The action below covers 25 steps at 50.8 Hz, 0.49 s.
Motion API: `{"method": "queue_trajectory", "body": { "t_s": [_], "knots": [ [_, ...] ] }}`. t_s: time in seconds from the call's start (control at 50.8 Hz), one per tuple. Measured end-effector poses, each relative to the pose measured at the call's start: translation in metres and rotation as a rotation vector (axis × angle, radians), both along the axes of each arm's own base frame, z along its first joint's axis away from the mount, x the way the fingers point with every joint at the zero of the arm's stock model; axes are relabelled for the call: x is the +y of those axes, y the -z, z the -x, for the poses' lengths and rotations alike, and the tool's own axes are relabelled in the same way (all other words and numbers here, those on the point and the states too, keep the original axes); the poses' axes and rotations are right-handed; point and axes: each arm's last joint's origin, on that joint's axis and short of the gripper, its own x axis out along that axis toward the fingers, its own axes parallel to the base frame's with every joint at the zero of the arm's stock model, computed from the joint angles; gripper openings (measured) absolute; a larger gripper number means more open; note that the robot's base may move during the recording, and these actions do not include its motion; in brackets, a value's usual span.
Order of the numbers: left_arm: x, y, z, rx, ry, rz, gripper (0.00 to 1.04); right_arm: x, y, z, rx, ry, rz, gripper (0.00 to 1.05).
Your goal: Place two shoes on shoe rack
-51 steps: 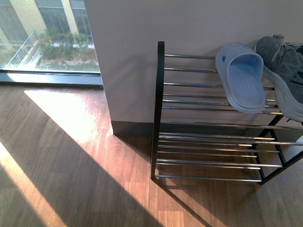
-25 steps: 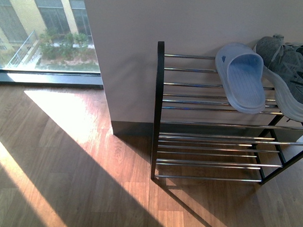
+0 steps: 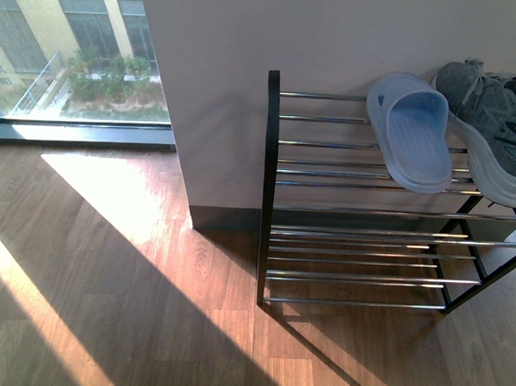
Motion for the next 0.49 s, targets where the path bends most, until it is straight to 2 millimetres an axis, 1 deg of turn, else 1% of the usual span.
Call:
{"method": "queue_trajectory", "body": {
  "t_s": [0.492],
  "knots": [
    [0.0, 0.0, 0.0, 0.0, 0.0, 0.0, 0.02, 0.0, 0.0, 0.011, 0.0, 0.0, 0.0, 0.01]
  ]
}}
